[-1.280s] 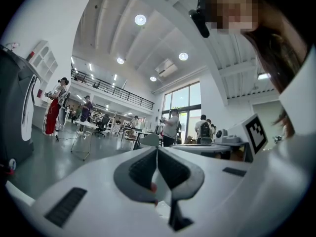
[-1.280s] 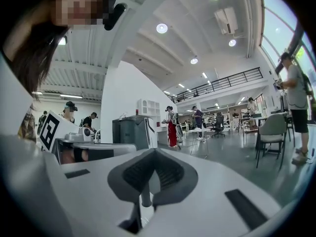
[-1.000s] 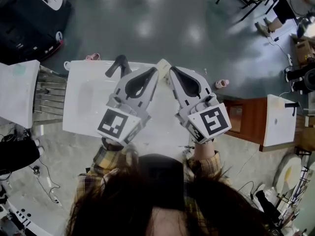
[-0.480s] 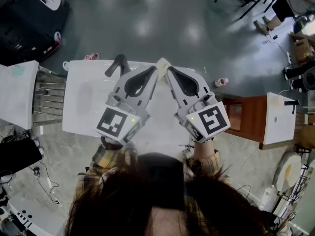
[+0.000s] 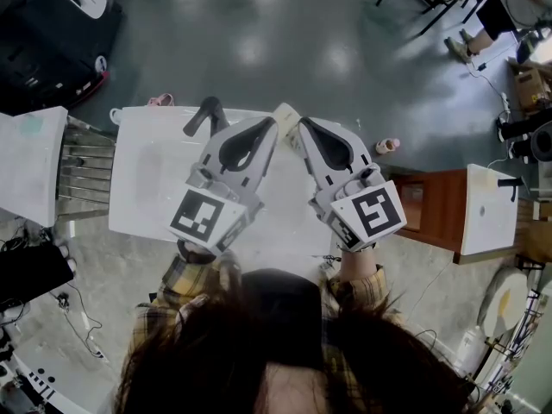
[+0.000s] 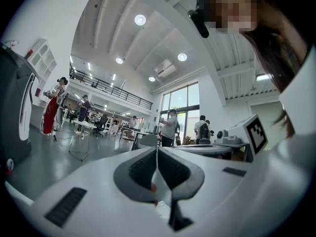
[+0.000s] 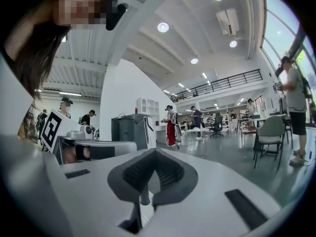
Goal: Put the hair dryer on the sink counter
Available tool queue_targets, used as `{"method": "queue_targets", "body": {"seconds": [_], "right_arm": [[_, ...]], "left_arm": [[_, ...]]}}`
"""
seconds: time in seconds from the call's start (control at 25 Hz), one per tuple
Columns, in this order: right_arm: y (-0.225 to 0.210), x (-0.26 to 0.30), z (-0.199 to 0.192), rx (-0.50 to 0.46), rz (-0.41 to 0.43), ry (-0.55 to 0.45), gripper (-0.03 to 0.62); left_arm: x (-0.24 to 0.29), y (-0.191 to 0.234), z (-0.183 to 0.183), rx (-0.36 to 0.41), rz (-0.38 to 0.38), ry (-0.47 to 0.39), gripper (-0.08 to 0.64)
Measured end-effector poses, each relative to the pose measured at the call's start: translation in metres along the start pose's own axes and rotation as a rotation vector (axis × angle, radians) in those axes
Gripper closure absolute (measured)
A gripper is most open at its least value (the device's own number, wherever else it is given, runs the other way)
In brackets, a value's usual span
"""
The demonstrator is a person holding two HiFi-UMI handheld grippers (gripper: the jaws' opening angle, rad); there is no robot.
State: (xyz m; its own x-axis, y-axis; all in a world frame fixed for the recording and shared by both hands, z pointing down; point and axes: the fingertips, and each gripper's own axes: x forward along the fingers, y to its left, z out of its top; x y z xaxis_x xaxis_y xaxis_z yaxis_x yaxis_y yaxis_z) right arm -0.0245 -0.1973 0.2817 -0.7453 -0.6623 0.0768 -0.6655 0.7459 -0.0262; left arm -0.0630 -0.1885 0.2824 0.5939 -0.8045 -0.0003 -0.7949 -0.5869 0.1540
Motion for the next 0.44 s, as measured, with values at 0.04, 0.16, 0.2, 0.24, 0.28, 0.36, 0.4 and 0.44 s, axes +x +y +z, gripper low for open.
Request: {"method": "queue_targets", "body": {"seconds": [0.04, 0.16, 0.2, 0.24, 0.28, 0.36, 0.4, 0.44], "right_arm": [[0.0001, 0.0005, -0.0002, 0.000, 0.000, 0.000, 0.577], [0.0003, 0.0010, -0.0013, 0.001, 0.001, 0.002, 0.577], [0.0003, 0.0008, -0.0016, 0.002, 0.000, 0.004, 0.577], [0.0002, 0.0004, -0.0018, 0.002, 0.000, 0.005, 0.577], [0.0001, 0.0000, -0.0018, 0.002, 0.000, 0.006, 0.577], [0.0000, -0.0008, -0.0012, 0.002, -0.001, 0.008, 0.577], [0.0001, -0.0011, -0.0008, 0.002, -0.001, 0.008, 0.577], [0.0002, -0.0014, -0.0003, 0.003, -0.001, 0.008, 0.577]], "left_arm": [[-0.0001, 0.0005, -0.0003, 0.000, 0.000, 0.001, 0.540], [-0.0006, 0.0014, -0.0013, -0.001, 0.001, 0.002, 0.540], [-0.0007, 0.0012, -0.0015, -0.001, 0.002, 0.003, 0.540], [-0.0008, 0.0009, -0.0014, -0.001, 0.003, 0.003, 0.540], [-0.0009, 0.0005, -0.0011, -0.001, 0.003, 0.003, 0.540], [-0.0012, 0.0000, -0.0005, 0.000, 0.003, 0.004, 0.540], [-0.0013, -0.0002, -0.0001, 0.000, 0.003, 0.004, 0.540], [-0.0014, -0.0005, 0.0002, 0.001, 0.003, 0.005, 0.540]]}}
